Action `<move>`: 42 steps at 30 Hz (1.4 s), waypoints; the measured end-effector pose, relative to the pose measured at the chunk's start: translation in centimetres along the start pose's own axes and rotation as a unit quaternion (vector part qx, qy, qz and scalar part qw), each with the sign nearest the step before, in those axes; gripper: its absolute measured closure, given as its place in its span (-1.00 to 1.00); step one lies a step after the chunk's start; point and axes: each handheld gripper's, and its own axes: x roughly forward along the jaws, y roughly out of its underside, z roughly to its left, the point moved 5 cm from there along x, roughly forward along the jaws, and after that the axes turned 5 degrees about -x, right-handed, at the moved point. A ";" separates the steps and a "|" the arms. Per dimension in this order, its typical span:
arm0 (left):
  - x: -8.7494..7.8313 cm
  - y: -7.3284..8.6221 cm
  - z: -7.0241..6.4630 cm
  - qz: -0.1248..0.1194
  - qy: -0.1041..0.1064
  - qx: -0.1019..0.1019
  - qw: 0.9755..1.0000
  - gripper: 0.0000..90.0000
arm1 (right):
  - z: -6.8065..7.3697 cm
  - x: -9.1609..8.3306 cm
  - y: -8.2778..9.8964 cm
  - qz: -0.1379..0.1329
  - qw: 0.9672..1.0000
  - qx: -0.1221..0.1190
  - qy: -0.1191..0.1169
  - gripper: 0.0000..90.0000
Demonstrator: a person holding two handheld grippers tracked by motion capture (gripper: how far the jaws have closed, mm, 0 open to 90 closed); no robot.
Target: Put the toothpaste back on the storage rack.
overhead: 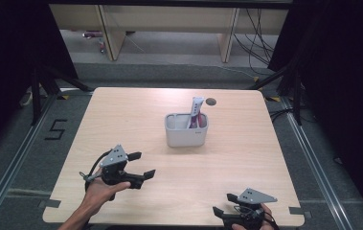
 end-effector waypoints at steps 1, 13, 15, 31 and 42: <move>-0.1 0.0 -0.1 0.002 -0.005 0.001 1.000 -0.67 | 0.0 0.0 0.0 0.000 1.000 0.000 -0.001 -0.41; -1.9 1.3 -0.1 0.004 -0.012 0.000 1.000 -0.67 | 0.1 -0.1 0.0 0.000 1.000 0.003 -0.004 -0.41; -2.1 1.9 -0.2 0.002 -0.010 -0.004 1.000 -0.67 | 0.2 0.0 0.0 -0.003 1.000 0.009 -0.014 -0.41; -4.0 4.5 -1.5 0.006 -0.009 0.007 1.000 -0.67 | 0.1 0.0 0.0 -0.003 1.000 -0.002 -0.001 -0.41; -4.6 6.4 -2.7 0.028 -0.015 0.033 0.999 -0.67 | 0.2 -0.1 0.0 0.000 1.000 0.001 -0.003 -0.41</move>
